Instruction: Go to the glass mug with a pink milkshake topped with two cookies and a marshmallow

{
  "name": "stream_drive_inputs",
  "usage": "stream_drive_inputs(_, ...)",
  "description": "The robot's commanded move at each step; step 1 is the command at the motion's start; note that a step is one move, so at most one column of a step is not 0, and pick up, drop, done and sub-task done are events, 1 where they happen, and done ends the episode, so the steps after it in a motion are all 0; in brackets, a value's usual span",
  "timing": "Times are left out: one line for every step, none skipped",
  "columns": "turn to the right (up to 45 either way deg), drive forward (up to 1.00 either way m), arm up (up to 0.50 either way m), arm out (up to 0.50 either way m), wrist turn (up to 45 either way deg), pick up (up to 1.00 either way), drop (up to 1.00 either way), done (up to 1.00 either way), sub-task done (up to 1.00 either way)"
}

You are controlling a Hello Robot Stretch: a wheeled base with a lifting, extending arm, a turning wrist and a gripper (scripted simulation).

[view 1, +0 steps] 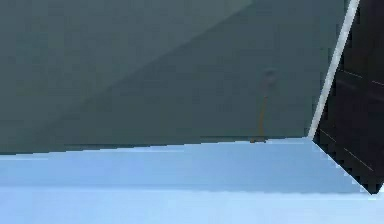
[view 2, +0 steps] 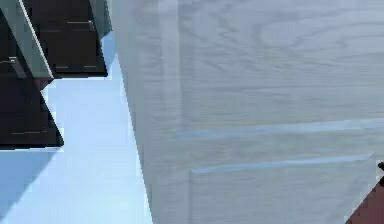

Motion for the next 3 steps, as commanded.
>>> stream_drive_inputs(36.0,0.0,0.0,0.0,0.0,0.0,0.0,0.0,0.0)
stream_drive_inputs(0.0,0.6,0.0,0.0,0.0,0.0,0.0,0.0,0.0)
stream_drive_inputs(30.0,0.0,0.0,0.0,0.0,0.0,0.0,0.0,0.0)
